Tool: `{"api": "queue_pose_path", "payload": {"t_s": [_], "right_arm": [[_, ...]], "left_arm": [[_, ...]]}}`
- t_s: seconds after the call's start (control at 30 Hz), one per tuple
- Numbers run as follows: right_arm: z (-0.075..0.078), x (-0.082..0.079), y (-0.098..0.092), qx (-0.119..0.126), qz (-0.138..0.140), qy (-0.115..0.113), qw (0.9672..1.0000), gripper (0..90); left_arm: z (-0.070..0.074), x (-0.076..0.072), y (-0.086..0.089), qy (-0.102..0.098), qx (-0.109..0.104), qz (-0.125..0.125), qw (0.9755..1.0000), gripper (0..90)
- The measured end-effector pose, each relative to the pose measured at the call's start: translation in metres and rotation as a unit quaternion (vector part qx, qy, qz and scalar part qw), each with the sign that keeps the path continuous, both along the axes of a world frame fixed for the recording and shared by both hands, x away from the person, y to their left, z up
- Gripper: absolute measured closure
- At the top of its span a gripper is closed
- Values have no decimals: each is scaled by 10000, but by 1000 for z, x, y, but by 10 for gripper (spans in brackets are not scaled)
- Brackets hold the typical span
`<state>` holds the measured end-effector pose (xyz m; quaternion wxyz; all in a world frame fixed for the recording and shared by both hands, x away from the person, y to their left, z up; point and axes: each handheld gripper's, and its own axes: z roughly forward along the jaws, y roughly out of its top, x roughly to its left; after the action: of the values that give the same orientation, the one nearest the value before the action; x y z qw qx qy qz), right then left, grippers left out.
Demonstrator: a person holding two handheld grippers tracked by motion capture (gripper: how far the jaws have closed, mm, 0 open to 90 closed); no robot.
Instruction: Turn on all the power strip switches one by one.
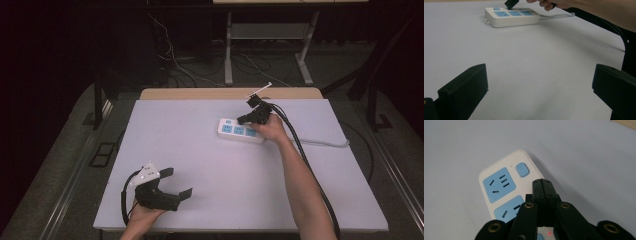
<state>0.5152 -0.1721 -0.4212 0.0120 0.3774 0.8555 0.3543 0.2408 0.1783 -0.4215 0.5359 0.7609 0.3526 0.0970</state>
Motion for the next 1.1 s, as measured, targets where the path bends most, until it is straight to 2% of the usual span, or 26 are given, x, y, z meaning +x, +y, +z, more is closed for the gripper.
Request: {"api": "queue_pose_path", "payload": {"t_s": [0.37,0.5,0.63,0.8,1.1], "right_arm": [[6,-5,8,-420,76,-154,9990,900],[6,-4,6,-333,-46,-104,9994,900],[8,-3,4,-361,-98,-95,9993,900],[23,-5,1,-111,-103,-185,9997,900],[41,-3,0,-141,-72,-308,9994,900]], "left_arm": [[-1,2,1,35,-8,3,10000,0],[-1,2,1,35,-23,7,10000,0],[-1,2,1,30,-35,12,10000,0],[-1,2,1,33,-33,13,10000,0],[-1,2,0,46,-55,14,10000,0]]}}
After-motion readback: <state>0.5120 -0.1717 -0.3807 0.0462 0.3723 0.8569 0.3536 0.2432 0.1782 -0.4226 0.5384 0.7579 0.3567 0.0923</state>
